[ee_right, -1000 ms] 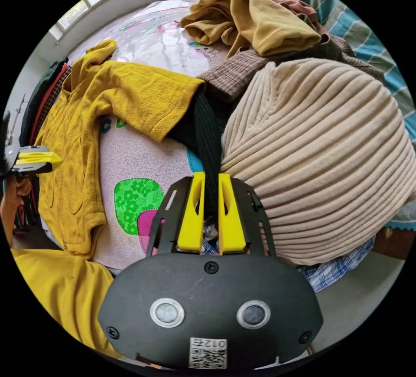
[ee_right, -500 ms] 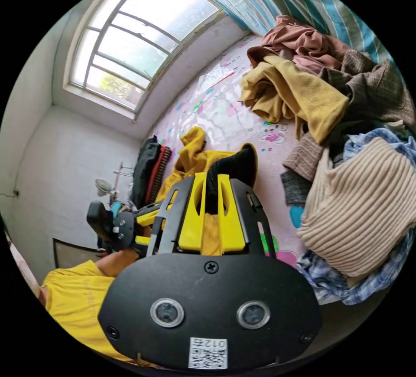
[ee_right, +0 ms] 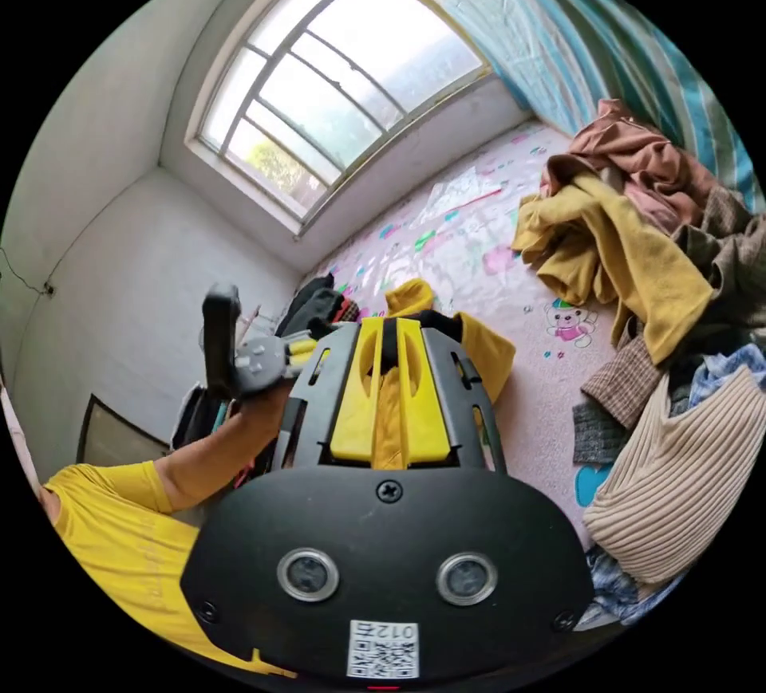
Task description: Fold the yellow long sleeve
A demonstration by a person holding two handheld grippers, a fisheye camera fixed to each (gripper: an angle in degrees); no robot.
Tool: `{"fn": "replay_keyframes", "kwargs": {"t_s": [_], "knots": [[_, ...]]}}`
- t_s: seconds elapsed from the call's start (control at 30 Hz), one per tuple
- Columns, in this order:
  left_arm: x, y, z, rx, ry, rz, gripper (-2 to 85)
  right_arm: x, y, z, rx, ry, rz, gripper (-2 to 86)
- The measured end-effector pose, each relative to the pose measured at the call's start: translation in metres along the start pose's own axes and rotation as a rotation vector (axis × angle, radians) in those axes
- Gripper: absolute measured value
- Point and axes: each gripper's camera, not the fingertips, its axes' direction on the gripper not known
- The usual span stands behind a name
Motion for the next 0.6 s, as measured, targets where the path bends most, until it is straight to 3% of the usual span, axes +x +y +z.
{"fn": "replay_keyframes", "kwargs": {"t_s": [0.1,0.27,0.5,0.6], "knots": [[-0.062,-0.027,-0.030,0.039,0.175,-0.153,0.9,0.026,0.033,0.041,-0.073,-0.050,0.103,0.8],[-0.101,-0.053,-0.046,-0.006,0.260,-0.217,3.1,0.000,0.101,0.175,-0.319,0.008,0.069,0.8],[-0.138,-0.030,-0.077,0.034,0.422,-0.198,5.0,-0.070,0.132,0.339,-0.338,0.465,-0.289,0.5],[-0.170,0.011,-0.102,0.115,0.419,-0.183,5.3,-0.037,0.139,0.383,-0.434,0.872,-0.134,0.1]]}}
